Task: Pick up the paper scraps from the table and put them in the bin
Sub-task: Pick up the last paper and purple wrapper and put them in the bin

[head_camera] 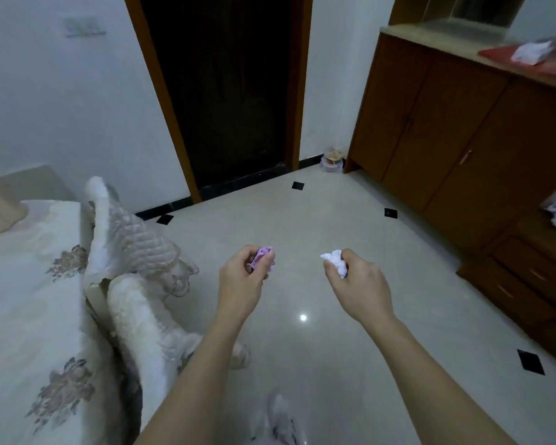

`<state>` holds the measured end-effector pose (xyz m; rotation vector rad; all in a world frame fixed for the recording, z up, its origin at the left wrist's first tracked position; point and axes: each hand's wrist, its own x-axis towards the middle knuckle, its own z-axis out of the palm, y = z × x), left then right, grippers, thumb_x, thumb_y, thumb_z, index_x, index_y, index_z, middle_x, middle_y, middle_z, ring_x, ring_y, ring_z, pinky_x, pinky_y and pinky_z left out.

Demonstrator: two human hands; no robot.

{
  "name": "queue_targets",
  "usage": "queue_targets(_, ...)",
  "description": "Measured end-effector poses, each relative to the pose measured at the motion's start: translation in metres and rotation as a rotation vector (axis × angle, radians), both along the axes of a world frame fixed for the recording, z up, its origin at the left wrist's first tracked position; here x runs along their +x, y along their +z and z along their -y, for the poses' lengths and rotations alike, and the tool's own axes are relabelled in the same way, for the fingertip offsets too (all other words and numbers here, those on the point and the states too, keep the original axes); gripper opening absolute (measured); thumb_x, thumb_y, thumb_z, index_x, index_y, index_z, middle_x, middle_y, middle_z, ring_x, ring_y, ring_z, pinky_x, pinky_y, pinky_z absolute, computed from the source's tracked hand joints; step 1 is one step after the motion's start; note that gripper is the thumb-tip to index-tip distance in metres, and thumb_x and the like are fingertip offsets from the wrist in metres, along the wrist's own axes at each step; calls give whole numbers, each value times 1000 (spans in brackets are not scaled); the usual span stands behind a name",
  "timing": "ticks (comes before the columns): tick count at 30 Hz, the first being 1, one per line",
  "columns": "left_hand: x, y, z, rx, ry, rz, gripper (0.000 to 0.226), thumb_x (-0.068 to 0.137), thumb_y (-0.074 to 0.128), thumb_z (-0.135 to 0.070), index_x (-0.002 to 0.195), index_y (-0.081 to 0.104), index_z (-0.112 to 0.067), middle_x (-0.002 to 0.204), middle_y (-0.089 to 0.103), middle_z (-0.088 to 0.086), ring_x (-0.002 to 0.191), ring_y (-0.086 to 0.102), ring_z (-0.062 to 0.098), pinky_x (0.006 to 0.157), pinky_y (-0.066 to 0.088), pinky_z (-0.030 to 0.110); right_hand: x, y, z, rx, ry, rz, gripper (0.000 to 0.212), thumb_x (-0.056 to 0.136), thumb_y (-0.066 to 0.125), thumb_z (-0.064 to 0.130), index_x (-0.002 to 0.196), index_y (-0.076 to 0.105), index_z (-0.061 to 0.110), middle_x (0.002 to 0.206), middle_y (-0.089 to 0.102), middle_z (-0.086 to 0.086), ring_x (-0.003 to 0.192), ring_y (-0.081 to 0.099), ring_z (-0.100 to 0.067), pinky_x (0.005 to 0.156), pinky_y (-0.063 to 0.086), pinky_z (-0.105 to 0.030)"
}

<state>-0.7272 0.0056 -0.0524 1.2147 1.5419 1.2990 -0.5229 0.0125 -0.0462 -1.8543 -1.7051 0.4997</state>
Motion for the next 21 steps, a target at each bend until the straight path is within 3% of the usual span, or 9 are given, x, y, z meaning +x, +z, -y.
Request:
queue_targets(5,-25,15,-91,18,54,-46,11,93,64,-27,85,67,-20,74,71,-4,62,63,3,62,53,27,-29,13,-98,27,70,10,32,92,48,44,63,37,36,98,72,19,81,64,-18,68,53,-34)
queue_targets(9,-45,18,-143,8,100,-89,10,92,63,-35,85,67,-28,75,70,-7,71,66,20,68,56,42,-46,12,-156,39,110,11,34,93,49,44,62,35,37,83,70,16,73,62,-17,60,50,-31)
queue_targets(14,-64,18,-198,-5,146,-93,11,93,63,-31,86,67,-23,74,70,-6,69,65,15,64,54,32,-68,3,-225,51,154,-33,38,93,51,46,62,35,31,69,62,16,67,60,-16,59,50,-32)
queue_targets(17,-78,14,-233,-14,183,-102,10,93,63,-29,87,67,-22,75,70,-5,68,65,14,63,53,29,-85,-4,-268,49,203,-43,37,94,51,46,62,34,37,76,66,13,70,61,-17,61,52,-33)
queue_targets(21,-97,8,-289,-40,212,-142,10,94,62,-32,89,66,-24,78,70,-5,72,65,13,64,55,28,-106,-12,-338,56,266,-53,38,93,52,47,62,32,41,71,64,13,66,60,-15,59,52,-34)
